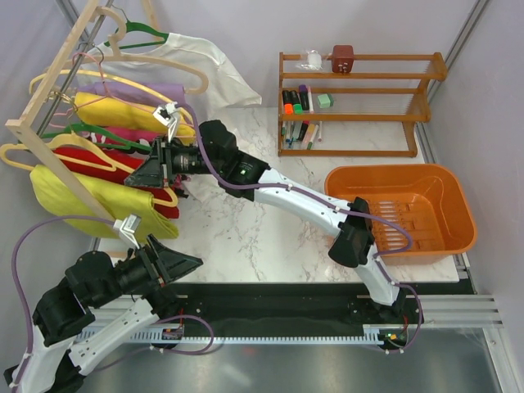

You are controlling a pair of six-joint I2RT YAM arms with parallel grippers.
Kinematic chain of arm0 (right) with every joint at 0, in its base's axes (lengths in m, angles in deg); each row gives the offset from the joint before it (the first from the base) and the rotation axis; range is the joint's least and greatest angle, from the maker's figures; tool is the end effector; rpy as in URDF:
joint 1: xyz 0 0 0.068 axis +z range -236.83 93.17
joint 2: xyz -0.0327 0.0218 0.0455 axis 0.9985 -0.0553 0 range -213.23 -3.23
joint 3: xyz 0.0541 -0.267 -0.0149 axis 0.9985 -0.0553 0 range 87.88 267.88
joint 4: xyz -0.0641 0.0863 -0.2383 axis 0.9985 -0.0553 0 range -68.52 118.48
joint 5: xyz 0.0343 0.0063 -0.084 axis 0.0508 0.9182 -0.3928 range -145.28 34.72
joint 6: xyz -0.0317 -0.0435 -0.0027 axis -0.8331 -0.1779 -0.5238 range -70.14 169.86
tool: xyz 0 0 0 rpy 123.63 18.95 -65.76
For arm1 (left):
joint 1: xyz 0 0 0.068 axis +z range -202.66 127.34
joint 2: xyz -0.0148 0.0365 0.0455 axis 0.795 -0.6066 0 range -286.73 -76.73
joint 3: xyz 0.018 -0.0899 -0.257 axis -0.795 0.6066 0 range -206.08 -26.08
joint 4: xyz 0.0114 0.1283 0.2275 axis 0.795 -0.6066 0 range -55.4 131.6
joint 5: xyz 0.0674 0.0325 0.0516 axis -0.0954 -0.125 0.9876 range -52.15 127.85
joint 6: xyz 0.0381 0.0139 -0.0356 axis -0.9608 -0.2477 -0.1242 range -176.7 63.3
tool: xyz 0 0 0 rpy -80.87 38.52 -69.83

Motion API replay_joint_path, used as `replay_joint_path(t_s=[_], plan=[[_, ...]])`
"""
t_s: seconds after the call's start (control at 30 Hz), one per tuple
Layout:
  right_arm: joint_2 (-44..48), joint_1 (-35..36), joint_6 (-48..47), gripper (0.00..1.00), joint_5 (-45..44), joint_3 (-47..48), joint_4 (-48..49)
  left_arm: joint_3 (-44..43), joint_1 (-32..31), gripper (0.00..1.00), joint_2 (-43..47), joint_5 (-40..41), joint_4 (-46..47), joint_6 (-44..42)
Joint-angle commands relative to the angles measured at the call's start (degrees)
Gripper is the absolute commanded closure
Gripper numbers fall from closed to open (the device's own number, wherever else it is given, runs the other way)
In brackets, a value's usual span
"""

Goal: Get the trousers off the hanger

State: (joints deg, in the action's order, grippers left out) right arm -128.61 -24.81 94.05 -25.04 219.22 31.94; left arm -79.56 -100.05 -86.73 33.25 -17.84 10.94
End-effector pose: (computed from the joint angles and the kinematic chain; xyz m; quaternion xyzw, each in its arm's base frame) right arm 0.2251 0.4619 0.4311 -0.2933 0.5859 0.6902 0.3072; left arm -0.0009 -0.0032 0.3412 -0.1164 0.7896 -0.5247 0.2960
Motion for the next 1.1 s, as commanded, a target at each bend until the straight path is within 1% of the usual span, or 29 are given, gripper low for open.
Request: replay_joint_path(t_s=[0.0, 0.17, 0.27, 0.47, 0.7, 0.9, 1.07], plan=[[9.71, -0.23, 4.15, 1.00, 0.35, -1.70, 18.59, -0.14, -0.33, 0.21, -1.07, 0.65, 2.14, 0.57], [11.74, -0.41, 7.58, 1.00, 2.80, -6.10, 24.04, -0.14, -0.33, 0.21, -0.81, 0.73, 2.22, 0.48], [10.78, -0.50, 8.20, 1.00, 4.73, -3.82, 23.96, -0.14, -0.33, 0.21, -0.81, 0.91, 2.22, 0.48], [11.21, -0.85, 9.07, 1.00, 6.14, -3.90, 25.36, -0.49, -0.33, 0.21, -1.25, 0.91, 2.22, 0.30], [11.03, -0.85, 8.29, 1.00, 7.03, -2.06, 22.55, -0.31, -0.33, 0.21, -0.81, 1.35, 2.31, 0.48], [16.21, -0.85, 6.18, 1.00, 7.38, -9.52, 22.02, -1.98, -0.33, 0.21, -1.16, 1.79, 2.57, -0.05], [19.73, -1.20, 4.24, 1.00, 6.33, -13.21, 19.74, -2.95, -0.33, 0.21, -2.04, 1.27, 2.93, -0.49]])
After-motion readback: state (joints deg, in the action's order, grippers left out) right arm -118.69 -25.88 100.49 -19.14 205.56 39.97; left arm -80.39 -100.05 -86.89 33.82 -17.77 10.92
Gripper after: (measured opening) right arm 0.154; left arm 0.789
